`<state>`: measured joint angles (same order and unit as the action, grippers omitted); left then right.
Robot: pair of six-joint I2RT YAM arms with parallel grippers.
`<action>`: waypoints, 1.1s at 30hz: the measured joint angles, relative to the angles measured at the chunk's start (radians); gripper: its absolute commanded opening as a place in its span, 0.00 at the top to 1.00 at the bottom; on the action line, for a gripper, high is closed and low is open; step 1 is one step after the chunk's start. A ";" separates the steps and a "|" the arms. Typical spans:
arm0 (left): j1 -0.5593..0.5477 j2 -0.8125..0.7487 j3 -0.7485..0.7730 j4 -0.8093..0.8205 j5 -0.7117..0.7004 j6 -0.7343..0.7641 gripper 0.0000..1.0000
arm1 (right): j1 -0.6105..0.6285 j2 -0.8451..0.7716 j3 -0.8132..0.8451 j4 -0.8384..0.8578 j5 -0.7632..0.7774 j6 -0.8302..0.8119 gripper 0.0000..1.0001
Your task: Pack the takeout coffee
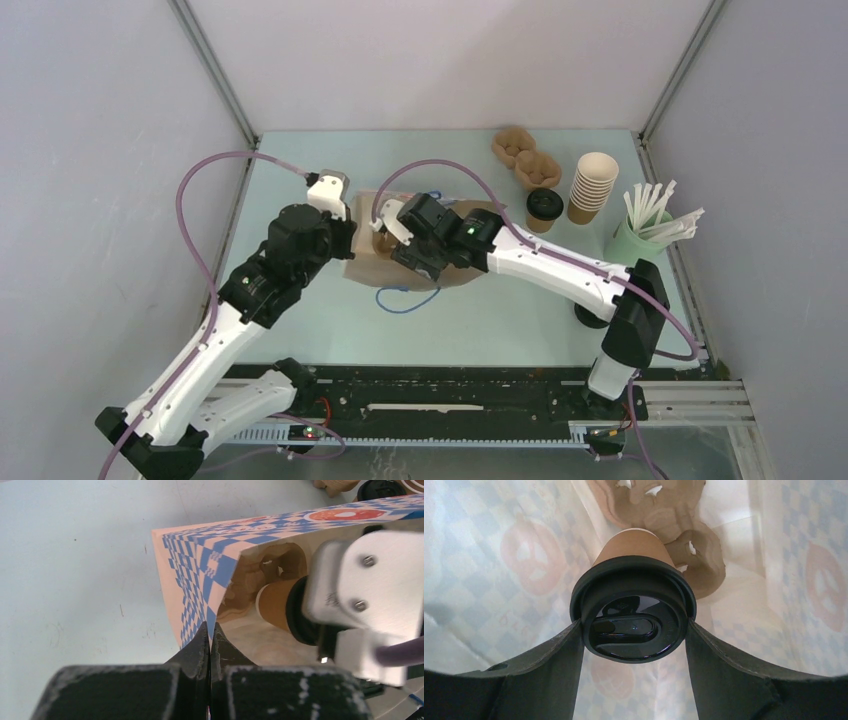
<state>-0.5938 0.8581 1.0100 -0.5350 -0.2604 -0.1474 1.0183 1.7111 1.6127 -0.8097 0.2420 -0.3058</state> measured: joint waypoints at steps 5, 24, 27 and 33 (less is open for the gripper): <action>0.000 -0.007 0.000 -0.008 0.034 -0.002 1.00 | 0.014 0.048 -0.043 0.115 0.073 0.011 0.99; -0.006 -0.052 -0.058 -0.052 0.056 -0.002 1.00 | -0.033 -0.023 -0.062 0.164 0.174 0.003 0.99; -0.006 -0.057 -0.061 -0.053 0.059 -0.002 1.00 | -0.069 -0.024 -0.091 0.205 0.156 -0.009 0.99; -0.008 -0.060 -0.066 -0.060 0.063 -0.003 1.00 | -0.100 -0.010 -0.135 0.266 0.113 -0.053 1.00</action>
<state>-0.6014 0.7979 0.9443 -0.5949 -0.1970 -0.1501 0.9184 1.7016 1.4780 -0.5438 0.3546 -0.3584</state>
